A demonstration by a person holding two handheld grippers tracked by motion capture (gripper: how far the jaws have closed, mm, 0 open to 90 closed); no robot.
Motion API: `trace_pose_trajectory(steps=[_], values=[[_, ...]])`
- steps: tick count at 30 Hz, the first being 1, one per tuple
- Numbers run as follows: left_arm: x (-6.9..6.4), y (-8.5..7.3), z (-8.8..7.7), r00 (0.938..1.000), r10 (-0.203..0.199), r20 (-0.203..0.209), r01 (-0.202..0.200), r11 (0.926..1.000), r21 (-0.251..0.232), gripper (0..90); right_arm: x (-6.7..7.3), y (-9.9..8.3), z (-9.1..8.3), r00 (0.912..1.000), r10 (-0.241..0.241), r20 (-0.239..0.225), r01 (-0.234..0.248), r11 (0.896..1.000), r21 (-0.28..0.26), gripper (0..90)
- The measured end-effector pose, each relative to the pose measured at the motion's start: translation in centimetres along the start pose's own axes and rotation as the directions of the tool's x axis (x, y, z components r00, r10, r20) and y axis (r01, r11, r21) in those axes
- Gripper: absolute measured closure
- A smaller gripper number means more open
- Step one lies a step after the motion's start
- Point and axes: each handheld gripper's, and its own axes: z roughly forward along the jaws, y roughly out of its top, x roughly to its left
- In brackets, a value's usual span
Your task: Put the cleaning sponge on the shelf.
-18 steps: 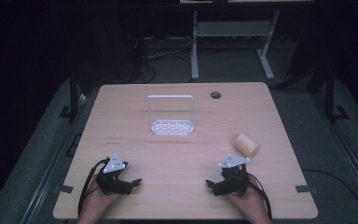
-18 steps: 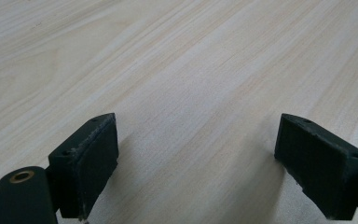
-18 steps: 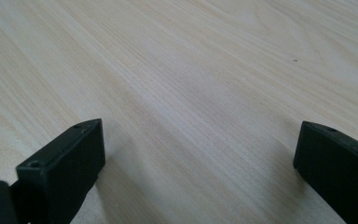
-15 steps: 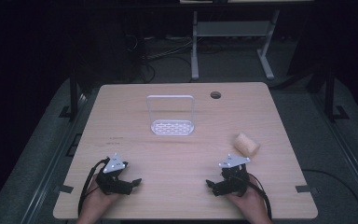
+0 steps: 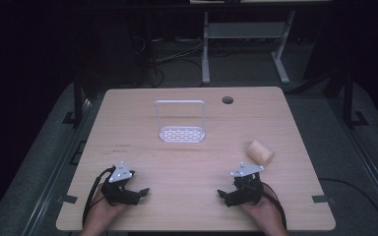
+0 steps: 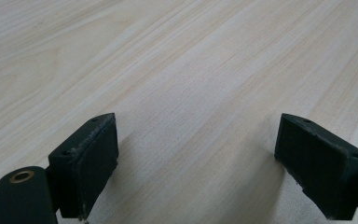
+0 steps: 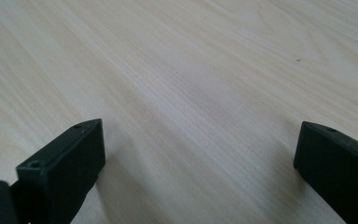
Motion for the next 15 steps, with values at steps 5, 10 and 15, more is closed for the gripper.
trace_pose_trajectory(steps=[5,10,15], values=[[0.00,0.00,0.00,1.0000,0.000,0.000,0.000,1.0000,0.000,12.7,0.17,0.22,-0.19,0.9997,-0.025,-0.004,0.025,1.000,0.018,1.8],[0.00,0.00,0.00,1.0000,0.000,0.000,0.000,1.0000,0.000,12.7,0.33,0.48,-0.50,0.9994,-0.033,-0.014,0.033,0.999,0.019,1.8],[0.00,0.00,0.00,1.0000,0.000,0.000,0.000,1.0000,0.000,12.7,0.46,0.62,-0.70,0.9991,-0.034,-0.026,0.034,0.999,0.022,1.8]])
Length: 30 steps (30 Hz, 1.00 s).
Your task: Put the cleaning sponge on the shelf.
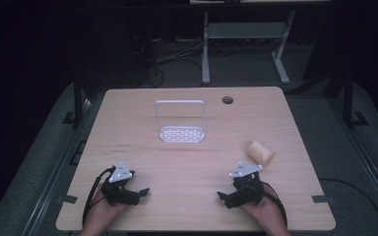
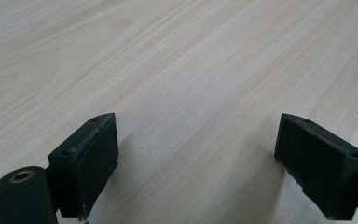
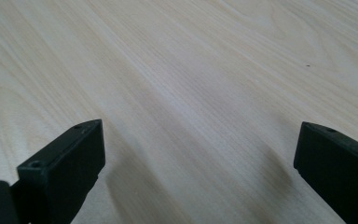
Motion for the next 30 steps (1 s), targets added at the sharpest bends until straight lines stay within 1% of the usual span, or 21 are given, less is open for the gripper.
trace_pose_trajectory(steps=[10,12,14,22,30], values=[[0.0,0.0,0.0,1.0000,0.000,0.000,0.000,1.0000,0.000,12.7,-0.2,0.3,-0.7,0.9999,0.000,-0.016,0.000,1.000,0.004,1.8],[0.0,0.0,0.0,1.0000,0.000,0.000,0.000,1.0000,0.000,12.7,-0.2,0.4,-1.0,0.9999,0.003,-0.014,-0.003,1.000,0.000,1.8],[0.0,0.0,0.0,1.0000,0.000,0.000,0.000,1.0000,0.000,12.7,-0.5,0.4,-1.5,0.9999,0.004,-0.012,-0.004,1.000,-0.011,4.3],[0.0,0.0,0.0,1.0000,0.000,0.000,0.000,1.0000,0.000,12.7,-0.8,0.5,-1.9,0.9999,0.000,-0.011,-0.001,1.000,-0.022,4.4],[0.0,0.0,0.0,1.0000,0.000,0.000,0.000,1.0000,0.000,12.7,-1.3,0.7,-2.6,1.0000,0.002,0.001,-0.002,0.999,-0.039,4.7]])
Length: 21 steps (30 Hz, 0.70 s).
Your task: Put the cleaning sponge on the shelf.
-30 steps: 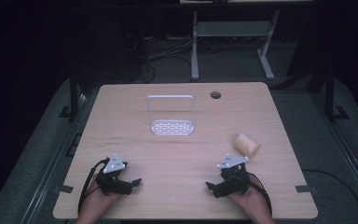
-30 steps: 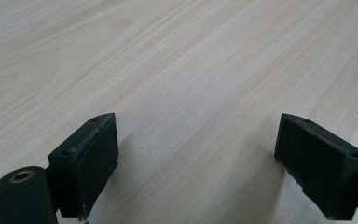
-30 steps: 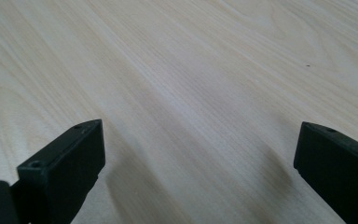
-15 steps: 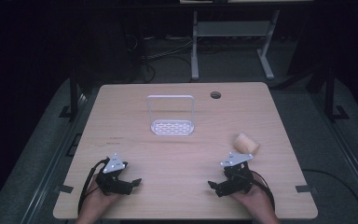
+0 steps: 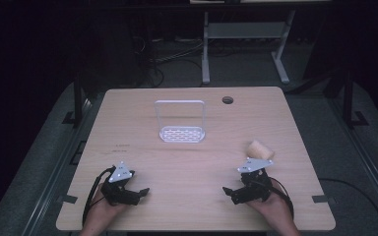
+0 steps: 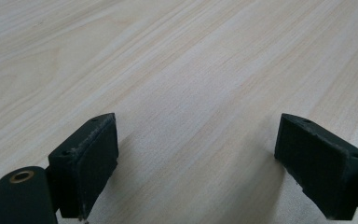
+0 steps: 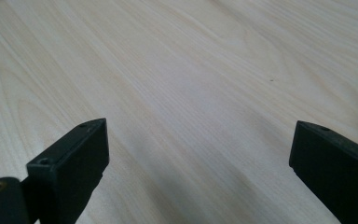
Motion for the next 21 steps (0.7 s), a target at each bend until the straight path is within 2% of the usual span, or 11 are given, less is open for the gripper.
trace_pose_trajectory(steps=[21], values=[[0.0,0.0,0.0,1.0000,0.000,0.000,0.000,1.0000,0.000,12.7,-0.9,0.5,-1.3,0.9996,0.023,0.016,-0.022,0.999,-0.029,5.0]])
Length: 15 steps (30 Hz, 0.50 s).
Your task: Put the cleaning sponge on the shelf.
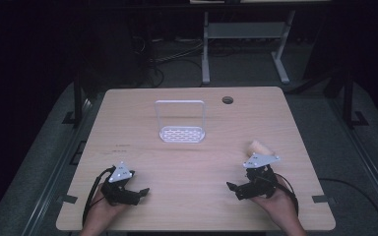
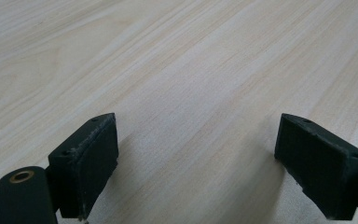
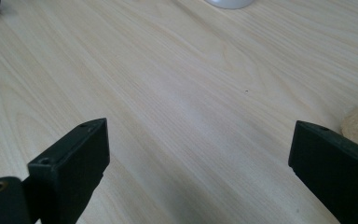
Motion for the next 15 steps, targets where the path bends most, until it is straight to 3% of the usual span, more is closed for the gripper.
trace_pose_trajectory(steps=[15], values=[[0.0,0.0,0.0,1.0000,0.000,0.000,0.000,1.0000,0.000,12.7,-1.7,0.0,-0.8,0.9994,0.030,0.020,-0.030,0.999,-0.014,5.0]])
